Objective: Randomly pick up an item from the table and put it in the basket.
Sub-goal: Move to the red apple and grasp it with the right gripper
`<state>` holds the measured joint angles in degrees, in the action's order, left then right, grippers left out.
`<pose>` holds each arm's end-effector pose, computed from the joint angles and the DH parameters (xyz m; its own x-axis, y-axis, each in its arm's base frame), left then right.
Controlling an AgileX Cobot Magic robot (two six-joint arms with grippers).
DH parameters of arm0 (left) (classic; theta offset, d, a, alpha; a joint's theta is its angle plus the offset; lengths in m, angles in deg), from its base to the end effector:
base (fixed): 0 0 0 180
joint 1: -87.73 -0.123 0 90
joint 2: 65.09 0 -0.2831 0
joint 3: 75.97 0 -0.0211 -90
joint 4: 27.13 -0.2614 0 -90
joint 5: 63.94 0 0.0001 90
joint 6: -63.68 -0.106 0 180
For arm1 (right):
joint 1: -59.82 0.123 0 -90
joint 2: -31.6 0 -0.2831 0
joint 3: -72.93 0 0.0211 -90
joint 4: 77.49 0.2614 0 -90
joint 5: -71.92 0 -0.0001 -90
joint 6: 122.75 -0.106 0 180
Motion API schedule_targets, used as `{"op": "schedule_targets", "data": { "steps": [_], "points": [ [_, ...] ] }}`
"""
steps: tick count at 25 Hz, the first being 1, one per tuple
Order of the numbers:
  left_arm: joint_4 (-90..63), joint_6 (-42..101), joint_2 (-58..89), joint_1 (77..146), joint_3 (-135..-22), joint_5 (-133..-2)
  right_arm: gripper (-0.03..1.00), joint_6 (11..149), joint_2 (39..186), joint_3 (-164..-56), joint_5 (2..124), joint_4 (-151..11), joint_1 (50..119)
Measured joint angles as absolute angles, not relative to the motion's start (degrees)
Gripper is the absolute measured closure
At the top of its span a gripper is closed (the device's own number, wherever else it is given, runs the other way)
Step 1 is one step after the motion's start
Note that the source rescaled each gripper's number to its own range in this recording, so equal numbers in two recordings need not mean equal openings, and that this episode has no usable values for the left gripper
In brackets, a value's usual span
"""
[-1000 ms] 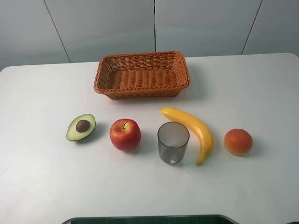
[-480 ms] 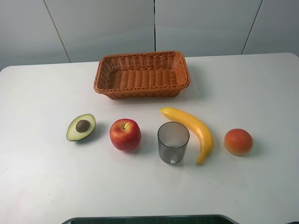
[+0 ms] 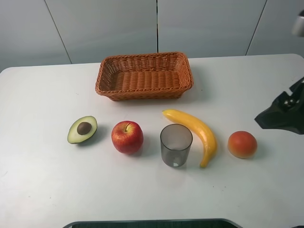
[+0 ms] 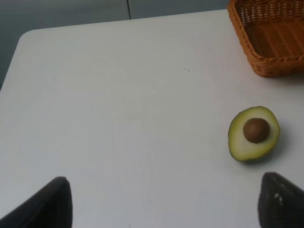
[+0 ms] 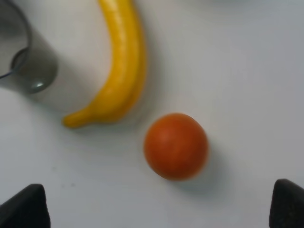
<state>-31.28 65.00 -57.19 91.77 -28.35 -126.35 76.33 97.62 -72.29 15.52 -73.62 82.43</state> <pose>0.0170 0.0056 0.2778 -0.4661 0.0435 -0.8837 0.0187 0.9991 0.0393 0.1700 0.0773 0.2559 -0.6961 -0.6049 -0.3867 -0.6343 0.7705 -0.0636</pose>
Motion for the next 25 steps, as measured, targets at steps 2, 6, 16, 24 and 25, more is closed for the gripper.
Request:
{"op": "schedule_targets", "data": {
  "steps": [2,6,16,24,25],
  "points": [
    [-31.28,65.00,-57.19,91.77,-28.35,-126.35,-0.03,78.19,102.16,-75.60,14.61,-73.12,87.21],
    [-31.28,65.00,-57.25,91.77,-28.35,-126.35,-0.03,79.58,109.48,-83.27,14.50,-72.18,95.57],
    [-31.28,65.00,-57.19,91.77,-28.35,-126.35,-0.03,87.29,132.28,-100.50,14.49,-72.08,107.94],
    [-31.28,65.00,-57.19,91.77,-28.35,-126.35,-0.03,87.96,148.95,-115.14,11.08,-71.84,111.01],
    [-31.28,65.00,-57.19,91.77,-28.35,-126.35,-0.03,87.96,150.45,-115.74,11.08,-71.40,111.01]
  ]
}}
